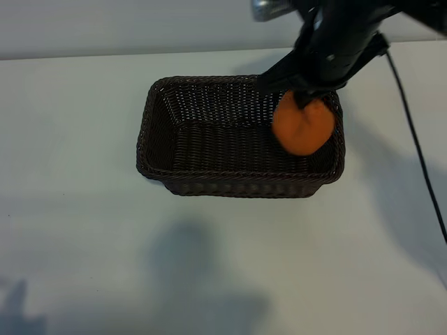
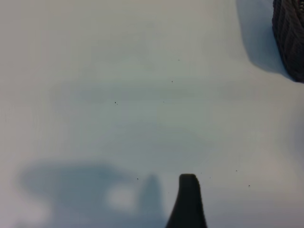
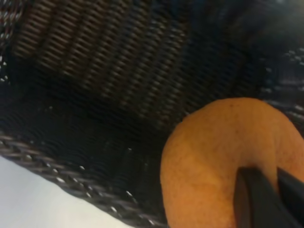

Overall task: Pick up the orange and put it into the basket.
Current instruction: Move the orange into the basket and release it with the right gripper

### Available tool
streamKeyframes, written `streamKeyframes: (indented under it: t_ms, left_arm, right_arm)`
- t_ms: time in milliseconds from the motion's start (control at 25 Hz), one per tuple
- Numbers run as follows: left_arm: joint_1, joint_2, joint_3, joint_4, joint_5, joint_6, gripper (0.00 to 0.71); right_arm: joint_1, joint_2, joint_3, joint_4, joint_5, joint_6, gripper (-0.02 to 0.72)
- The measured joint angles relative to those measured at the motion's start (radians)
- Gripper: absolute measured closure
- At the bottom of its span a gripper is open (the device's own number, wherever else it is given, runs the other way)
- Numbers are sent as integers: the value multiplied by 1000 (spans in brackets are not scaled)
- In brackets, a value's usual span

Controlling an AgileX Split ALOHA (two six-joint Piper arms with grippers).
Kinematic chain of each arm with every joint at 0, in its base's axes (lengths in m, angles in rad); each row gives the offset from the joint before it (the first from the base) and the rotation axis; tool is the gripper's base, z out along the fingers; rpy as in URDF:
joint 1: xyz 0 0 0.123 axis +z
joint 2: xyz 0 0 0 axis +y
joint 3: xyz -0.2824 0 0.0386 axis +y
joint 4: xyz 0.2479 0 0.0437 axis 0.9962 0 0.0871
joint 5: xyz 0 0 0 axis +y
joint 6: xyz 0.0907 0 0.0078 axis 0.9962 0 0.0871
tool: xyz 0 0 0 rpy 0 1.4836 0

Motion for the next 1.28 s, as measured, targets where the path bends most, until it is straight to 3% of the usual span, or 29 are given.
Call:
streamKeyframes:
  t_ms: [520,1280]
  left_arm:
    - [0,0,0,0,0,-3,118]
    - [0,0,0,-1,0,-2,118]
  right_arm:
    - [15,140,-4,13,-140,-1,659]
    - [15,247,-7,24,-170,-18,640]
